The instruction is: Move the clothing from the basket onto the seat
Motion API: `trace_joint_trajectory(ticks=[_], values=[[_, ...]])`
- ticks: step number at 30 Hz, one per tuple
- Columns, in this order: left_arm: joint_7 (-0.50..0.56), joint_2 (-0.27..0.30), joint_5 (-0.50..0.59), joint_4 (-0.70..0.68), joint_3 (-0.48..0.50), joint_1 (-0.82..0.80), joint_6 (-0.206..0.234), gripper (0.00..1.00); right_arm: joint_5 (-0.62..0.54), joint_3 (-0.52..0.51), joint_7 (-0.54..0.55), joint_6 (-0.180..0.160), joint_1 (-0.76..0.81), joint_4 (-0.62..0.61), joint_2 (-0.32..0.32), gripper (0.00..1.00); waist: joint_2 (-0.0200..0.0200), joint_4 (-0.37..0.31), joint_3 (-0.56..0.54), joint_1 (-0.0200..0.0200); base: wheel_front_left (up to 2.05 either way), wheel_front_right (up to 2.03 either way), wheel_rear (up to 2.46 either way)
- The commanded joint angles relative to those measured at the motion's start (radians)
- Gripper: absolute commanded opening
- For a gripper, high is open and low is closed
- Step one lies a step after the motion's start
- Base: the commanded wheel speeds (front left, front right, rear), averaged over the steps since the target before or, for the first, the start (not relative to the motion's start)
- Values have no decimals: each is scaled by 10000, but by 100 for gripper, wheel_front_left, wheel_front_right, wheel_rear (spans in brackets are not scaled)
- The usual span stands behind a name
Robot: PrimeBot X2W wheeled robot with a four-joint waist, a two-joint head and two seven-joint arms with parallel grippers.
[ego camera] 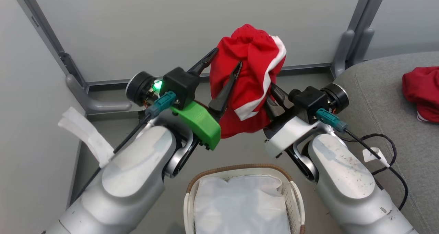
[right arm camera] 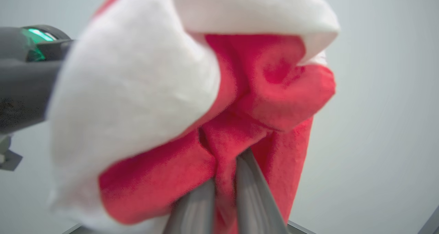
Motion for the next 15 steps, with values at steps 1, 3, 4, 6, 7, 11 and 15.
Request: trace_joint_trajectory(ticks=[1,3,4,6,7,11,15], values=[[-256,73,-22,154,4,431,58,100,-96,-163,-2,-11,165,-70,-31,0,79,-57,40,0,0,0,0],[-599,52,-129,319,7,835,65,100,-226,-404,-2,-11,222,-89,-31,0,79,-93,70,0,0,0,0],[-728,59,-153,389,-10,991,66,100,-281,-523,-2,-11,247,-86,-31,0,79,-101,88,0,0,0,0],[-979,99,-114,568,-69,1338,79,100,-401,-808,-2,-11,271,-105,-31,0,79,-111,131,0,0,0,0],[-1100,119,-26,650,-107,1501,125,100,-467,-956,-2,-11,278,-127,-30,0,79,-111,153,0,0,0,0],[-1379,-5,-82,922,-58,2100,128,100,-683,-1416,-2,-11,407,-166,-30,0,79,-111,213,0,0,0,0],[-1505,-84,-61,1096,91,2605,69,100,-862,-1735,-2,-11,524,-194,-31,0,79,-123,276,0,0,0,0]])
